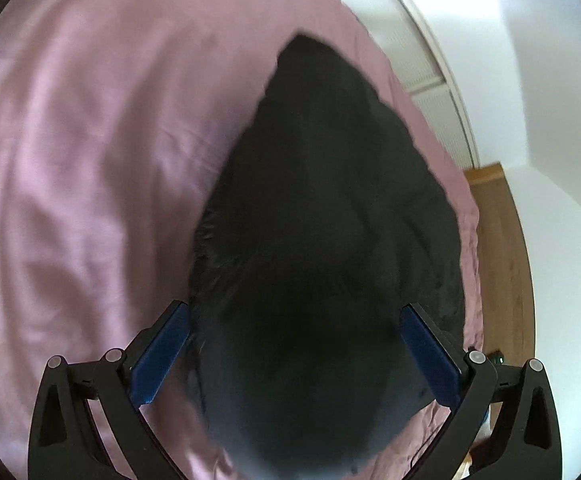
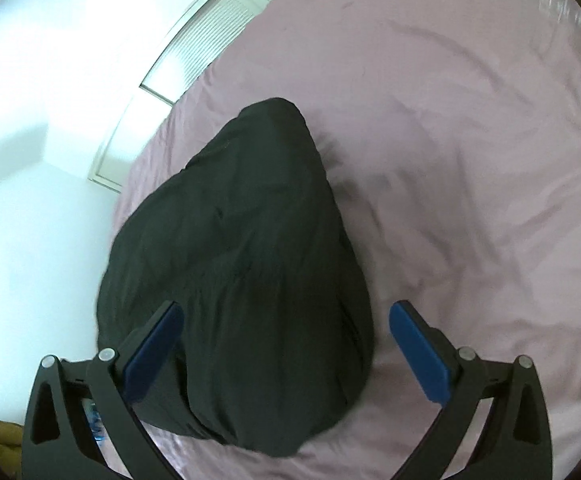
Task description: Fold large clothes
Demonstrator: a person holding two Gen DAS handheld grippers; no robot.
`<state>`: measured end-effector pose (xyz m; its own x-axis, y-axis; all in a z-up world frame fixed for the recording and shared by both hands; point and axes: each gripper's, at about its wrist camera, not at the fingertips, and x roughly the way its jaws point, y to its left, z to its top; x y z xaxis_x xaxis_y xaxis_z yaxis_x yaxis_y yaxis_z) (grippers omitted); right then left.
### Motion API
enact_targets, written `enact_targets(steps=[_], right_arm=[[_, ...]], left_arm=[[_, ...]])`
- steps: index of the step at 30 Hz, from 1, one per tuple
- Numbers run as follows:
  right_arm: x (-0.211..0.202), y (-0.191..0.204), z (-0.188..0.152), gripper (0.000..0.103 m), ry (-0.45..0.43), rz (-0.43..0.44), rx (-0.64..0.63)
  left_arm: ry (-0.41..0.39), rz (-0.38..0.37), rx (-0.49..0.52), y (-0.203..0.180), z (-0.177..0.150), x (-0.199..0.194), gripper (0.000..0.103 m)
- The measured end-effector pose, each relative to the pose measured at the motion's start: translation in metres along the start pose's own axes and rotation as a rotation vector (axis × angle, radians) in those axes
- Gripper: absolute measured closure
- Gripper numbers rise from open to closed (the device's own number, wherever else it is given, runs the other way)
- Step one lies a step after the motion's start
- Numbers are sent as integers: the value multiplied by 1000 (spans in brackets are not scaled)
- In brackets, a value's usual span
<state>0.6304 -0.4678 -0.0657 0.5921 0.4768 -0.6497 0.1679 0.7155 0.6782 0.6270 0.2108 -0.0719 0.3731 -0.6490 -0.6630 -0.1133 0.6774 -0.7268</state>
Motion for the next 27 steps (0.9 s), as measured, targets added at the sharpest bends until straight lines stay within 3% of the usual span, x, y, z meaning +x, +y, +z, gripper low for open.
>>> enact_targets(steps=[2, 7, 14, 27], right_arm=[[17, -12, 5, 0, 32, 48, 29], [65, -18, 6, 0, 146, 134, 18], [108, -21, 1, 0, 256, 186, 3], [163, -2, -10, 0, 313, 312, 35]], left_arm=[[30, 11, 12, 1, 6, 17, 1], [73, -55, -8, 10, 15, 44, 1], [132, -95, -26, 17, 20, 72, 1], [155, -179, -67, 1, 13, 109, 1]])
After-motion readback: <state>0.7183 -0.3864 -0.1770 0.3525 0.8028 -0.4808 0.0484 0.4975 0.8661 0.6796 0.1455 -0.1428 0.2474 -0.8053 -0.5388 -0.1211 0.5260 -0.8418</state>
